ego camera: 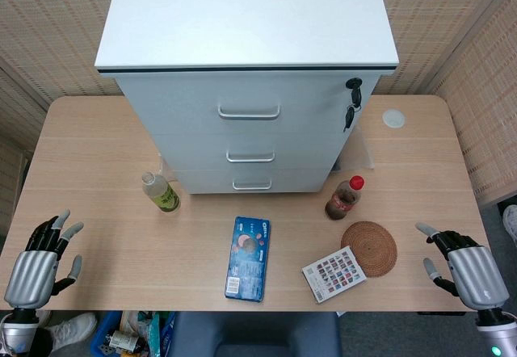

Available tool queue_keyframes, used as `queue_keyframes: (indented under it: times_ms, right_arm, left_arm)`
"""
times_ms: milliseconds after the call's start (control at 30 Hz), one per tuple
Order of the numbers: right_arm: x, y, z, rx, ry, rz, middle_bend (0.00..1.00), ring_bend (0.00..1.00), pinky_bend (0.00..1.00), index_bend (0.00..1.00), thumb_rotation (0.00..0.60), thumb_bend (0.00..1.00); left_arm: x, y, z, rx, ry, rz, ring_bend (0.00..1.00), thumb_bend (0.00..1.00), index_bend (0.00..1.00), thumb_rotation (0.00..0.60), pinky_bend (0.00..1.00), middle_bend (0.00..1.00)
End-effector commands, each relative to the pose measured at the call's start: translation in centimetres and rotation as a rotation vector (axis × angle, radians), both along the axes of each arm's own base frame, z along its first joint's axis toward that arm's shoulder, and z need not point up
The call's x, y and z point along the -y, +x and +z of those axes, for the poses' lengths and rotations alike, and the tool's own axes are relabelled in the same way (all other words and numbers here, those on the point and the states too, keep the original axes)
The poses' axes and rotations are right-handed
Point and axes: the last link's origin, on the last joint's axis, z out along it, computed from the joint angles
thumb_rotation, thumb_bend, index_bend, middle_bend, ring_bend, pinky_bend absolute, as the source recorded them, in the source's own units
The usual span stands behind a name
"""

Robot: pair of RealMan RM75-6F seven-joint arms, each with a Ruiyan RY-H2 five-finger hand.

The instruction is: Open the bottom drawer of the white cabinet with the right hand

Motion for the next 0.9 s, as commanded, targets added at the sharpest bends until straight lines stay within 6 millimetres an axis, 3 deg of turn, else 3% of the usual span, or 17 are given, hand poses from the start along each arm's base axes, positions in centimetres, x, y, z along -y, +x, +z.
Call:
queue_keyframes:
  times_ms: [33, 333, 467, 633, 733, 900]
  right_arm:
    - [-0.1, 0.0, 0.0, -0.001, 0.001, -0.002, 0.39, 0.32, 0.44, 0.22, 0.600, 0.35]
    - [0.4, 0.8, -0.5, -0.005, 0.022, 0.018, 0.39, 0.32, 0.44, 0.22, 0.600, 0.35]
    - [1.3, 2.1, -0.8, -0.017, 0.037, 0.059, 0.40, 0.33, 0.44, 0.22, 0.600, 0.35]
    - [3.5, 4.7, -1.3, -0.064, 0.073, 0.122, 0.45, 0.42, 0.44, 0.22, 0.600, 0.35]
    - [5.1, 6.7, -1.8, -0.097, 0.093, 0.172, 0.52, 0.52, 0.50, 0.22, 0.600, 0.35]
    - [7.4, 10.1, -3.2, -0.090, 0.175, 0.226, 0.64, 0.68, 0.73, 0.22, 0.600, 0.35]
  left_arm:
    - [-0.1, 0.0, 0.0, 0.001, -0.001, -0.002, 0.05, 0.47, 0.18, 0.600, 0.09, 0.04]
    - [-0.3, -0.1, 0.0, 0.005, -0.001, -0.003, 0.05, 0.47, 0.18, 0.600, 0.09, 0.04]
    - [-0.4, 0.1, 0.0, 0.008, -0.001, -0.011, 0.05, 0.47, 0.18, 0.600, 0.09, 0.04]
    - [-0.5, 0.3, 0.0, 0.005, -0.004, -0.022, 0.05, 0.47, 0.18, 0.600, 0.09, 0.04]
    - [-0.4, 0.4, 0.0, 0.010, 0.000, -0.028, 0.05, 0.47, 0.18, 0.600, 0.09, 0.04]
    - [-0.3, 0.5, 0.0, 0.011, -0.003, -0.029, 0.05, 0.47, 0.18, 0.600, 0.09, 0.04]
